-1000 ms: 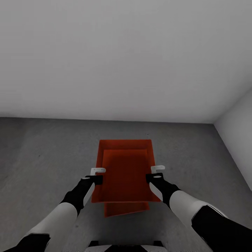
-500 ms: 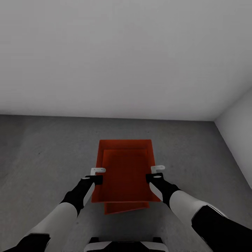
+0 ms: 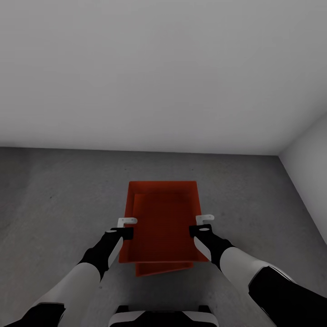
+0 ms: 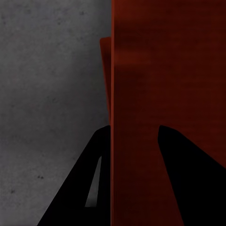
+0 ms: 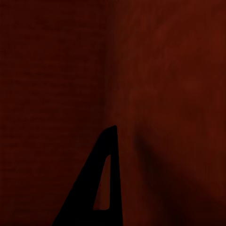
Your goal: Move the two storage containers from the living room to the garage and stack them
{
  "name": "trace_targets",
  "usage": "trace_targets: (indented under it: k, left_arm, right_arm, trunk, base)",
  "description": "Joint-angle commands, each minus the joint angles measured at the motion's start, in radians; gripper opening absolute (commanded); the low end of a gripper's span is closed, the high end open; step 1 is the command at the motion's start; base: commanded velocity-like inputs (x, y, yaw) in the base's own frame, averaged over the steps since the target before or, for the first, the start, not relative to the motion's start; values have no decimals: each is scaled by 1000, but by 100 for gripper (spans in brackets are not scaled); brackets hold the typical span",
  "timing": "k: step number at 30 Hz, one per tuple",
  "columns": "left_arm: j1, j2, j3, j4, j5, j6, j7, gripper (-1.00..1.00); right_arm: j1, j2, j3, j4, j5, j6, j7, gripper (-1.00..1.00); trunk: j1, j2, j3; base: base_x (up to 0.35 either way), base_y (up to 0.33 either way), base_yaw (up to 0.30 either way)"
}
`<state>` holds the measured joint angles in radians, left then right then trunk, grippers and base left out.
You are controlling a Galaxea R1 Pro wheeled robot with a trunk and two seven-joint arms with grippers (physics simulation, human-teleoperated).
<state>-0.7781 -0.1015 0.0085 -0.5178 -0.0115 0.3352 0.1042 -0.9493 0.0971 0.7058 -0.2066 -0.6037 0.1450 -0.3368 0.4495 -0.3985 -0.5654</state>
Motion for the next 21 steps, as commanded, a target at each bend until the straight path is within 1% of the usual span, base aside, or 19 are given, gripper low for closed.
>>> trace_targets:
  k: [1,7,21]
  left_arm:
    - [0,0,-12,20,28,12,8,-100]
    - [0,0,-12,21,28,12,8,-100]
    - [0,0,-12,21,28,12,8,-100]
  right_arm:
    - [-2,-27,-19,-4,32,-10,-19,-100]
    - [-2,-27,-19,-4,32,-10,-19,-100]
    - [-2,-27,-19,-4,32,-10,-19,-100]
  trunk:
    - [1,-2,-1]
    - [1,-2,-5]
    - [1,-2,-27]
  base:
    - [0,0,0]
    - [0,0,0]
    - [0,0,0]
